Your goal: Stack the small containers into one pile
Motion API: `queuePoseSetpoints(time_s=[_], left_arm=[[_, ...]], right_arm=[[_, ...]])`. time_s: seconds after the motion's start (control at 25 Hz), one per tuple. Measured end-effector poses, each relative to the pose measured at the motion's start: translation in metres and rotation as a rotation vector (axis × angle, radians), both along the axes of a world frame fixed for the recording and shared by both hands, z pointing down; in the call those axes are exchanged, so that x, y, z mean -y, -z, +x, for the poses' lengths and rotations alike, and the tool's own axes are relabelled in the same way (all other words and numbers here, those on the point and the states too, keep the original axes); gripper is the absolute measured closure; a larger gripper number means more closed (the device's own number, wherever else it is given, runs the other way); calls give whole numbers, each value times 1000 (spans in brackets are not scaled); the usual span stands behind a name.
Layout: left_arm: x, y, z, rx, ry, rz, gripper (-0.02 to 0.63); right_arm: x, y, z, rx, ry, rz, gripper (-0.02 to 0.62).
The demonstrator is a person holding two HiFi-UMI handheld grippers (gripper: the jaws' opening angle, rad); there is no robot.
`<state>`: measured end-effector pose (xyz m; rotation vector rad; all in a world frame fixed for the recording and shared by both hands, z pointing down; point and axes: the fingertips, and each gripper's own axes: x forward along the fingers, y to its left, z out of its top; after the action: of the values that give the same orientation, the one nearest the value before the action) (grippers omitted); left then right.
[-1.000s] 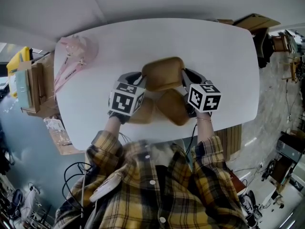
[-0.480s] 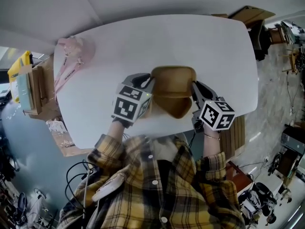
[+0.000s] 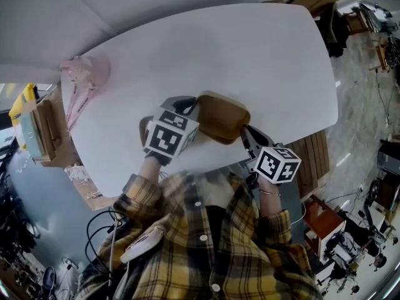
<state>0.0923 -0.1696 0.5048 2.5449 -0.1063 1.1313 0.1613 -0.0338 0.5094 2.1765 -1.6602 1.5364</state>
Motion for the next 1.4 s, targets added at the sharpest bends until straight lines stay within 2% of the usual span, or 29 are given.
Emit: queuePoseSetpoints(time_s=[0.28,0.44,0.6,0.72,0.84,1.0,1.12,1.24,1.4], left_arm=[[-20,-14,-11,130,-49,-48,575],[-22,-21,-12,174,-68,-70,575],[-27,-34,-14,236,-115,-20,575],[-31,-42,-12,255,-131,-10,574],[-30,-47,-13,278,-147,8,574],[-32,-57,-12,311,-180,48,573],[-31,-63,-12,327,-189,70,566],[-32,-70,-12,342,-203,86,534],[-36,-82,-17,380,-218,85,514]], right_arm=[[-22,-9,-13,123,-50,-40,566],[-29,-19,-21,221,-79,-68,566],[-35,-32,-28,286,-93,-97,566],[-36,-36,-28,296,-102,-100,566],[-34,-39,-25,255,-88,-109,565],[-31,-41,-15,101,-54,-137,553],[-31,-43,-10,35,-33,-152,545],[-31,-45,-5,-29,-11,-168,501],[-27,-48,-4,-24,-8,-163,495]])
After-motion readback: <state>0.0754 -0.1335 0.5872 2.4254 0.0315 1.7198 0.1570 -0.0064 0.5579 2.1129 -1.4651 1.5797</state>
